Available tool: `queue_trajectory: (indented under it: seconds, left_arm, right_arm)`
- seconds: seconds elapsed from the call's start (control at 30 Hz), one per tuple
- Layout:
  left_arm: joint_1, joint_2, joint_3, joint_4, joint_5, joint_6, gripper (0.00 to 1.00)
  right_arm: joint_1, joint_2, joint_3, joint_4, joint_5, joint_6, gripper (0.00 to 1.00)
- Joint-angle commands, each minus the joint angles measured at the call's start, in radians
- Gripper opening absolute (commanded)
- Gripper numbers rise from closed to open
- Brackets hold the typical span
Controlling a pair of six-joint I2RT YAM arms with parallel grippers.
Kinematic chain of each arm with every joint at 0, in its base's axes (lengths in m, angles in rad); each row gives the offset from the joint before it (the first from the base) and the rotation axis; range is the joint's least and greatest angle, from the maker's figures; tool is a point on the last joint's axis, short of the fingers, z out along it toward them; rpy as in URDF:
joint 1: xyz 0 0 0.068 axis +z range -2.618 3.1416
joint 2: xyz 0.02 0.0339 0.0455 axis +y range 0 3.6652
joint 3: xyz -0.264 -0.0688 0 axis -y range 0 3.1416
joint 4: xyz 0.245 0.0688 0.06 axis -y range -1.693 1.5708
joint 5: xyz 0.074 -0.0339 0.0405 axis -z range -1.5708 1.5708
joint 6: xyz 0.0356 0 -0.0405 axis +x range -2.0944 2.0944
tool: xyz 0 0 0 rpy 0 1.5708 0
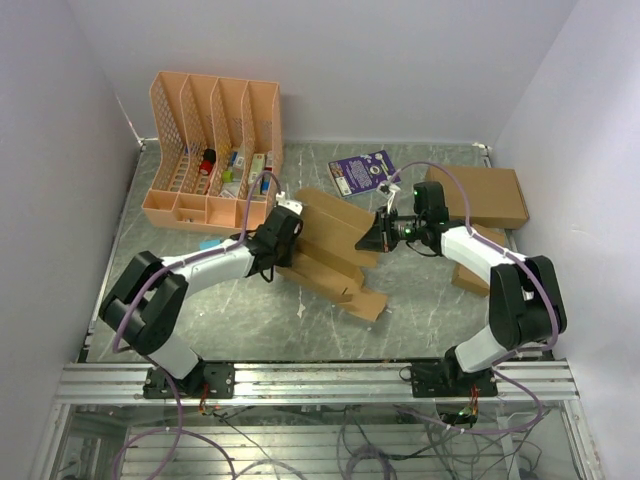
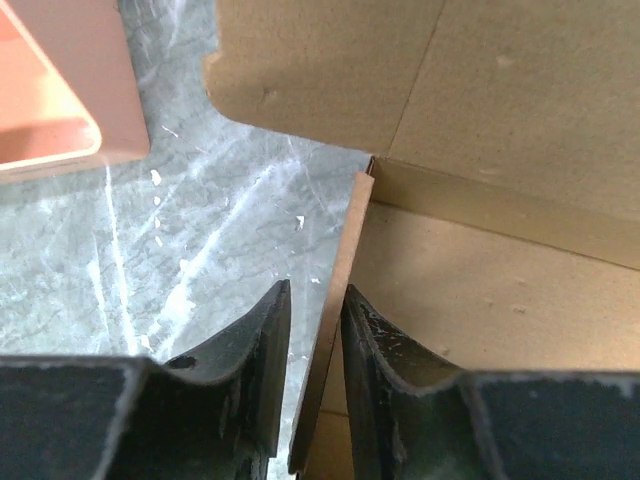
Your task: Fold the paper box
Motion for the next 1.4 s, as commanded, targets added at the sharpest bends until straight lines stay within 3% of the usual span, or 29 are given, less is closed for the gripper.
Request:
queue_trajectory:
  seconds: [0.0,0.43,0.67,0.73,0.8,1.03,1.2,1.37]
  left_arm:
    - [0.009,-0.053,-0.009,0.044,-0.031,-0.016,0.39]
    - [0.015,-0.116,-0.055,0.119,0.017,-0.024,0.43]
    - [0.021,-0.293,-0.283,0.428,0.045,0.039,0.45]
    - [0.026,-0.356,-0.348,0.502,0.059,0.050,0.52]
    - [0.038,-0.402,-0.399,0.561,0.067,0.046,0.67]
    - [0.137,-0.411,-0.475,0.735,0.239,-0.038,0.81]
    - [0.149,-0.303,-0.439,0.791,0.292,-0.035,0.81]
    - [0.149,-0.211,-0.418,0.850,0.308,-0.011,0.69]
  right_arm:
    - [0.009,-0.046,-0.005,-0.020,0.008,-0.031,0.00]
    - [0.061,-0.127,-0.005,-0.026,0.100,-0.113,0.00]
    - [0.066,-0.208,-0.017,-0.002,0.119,-0.130,0.00]
    - [0.066,-0.212,-0.017,-0.002,0.119,-0.135,0.00]
    - [0.066,-0.208,-0.013,-0.007,0.114,-0.136,0.00]
    - [0.074,-0.206,-0.012,-0.013,0.110,-0.147,0.00]
    - [0.086,-0.203,-0.011,-0.017,0.126,-0.163,0.00]
    - [0.094,-0.195,-0.007,-0.021,0.134,-0.167,0.00]
